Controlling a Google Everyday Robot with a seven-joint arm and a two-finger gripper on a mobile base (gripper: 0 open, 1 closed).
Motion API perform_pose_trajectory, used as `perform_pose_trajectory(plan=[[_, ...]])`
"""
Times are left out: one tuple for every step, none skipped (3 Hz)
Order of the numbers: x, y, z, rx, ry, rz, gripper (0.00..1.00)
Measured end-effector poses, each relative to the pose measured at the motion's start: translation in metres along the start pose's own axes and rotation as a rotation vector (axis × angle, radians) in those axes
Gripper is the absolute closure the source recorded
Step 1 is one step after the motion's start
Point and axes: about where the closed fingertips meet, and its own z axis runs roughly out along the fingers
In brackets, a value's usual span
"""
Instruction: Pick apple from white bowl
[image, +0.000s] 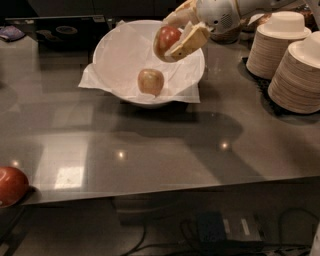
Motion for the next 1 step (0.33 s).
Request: perform_pose_trajectory(plan=[[-0.0001, 0.0, 0.0, 0.0, 0.0, 0.0, 1.0]])
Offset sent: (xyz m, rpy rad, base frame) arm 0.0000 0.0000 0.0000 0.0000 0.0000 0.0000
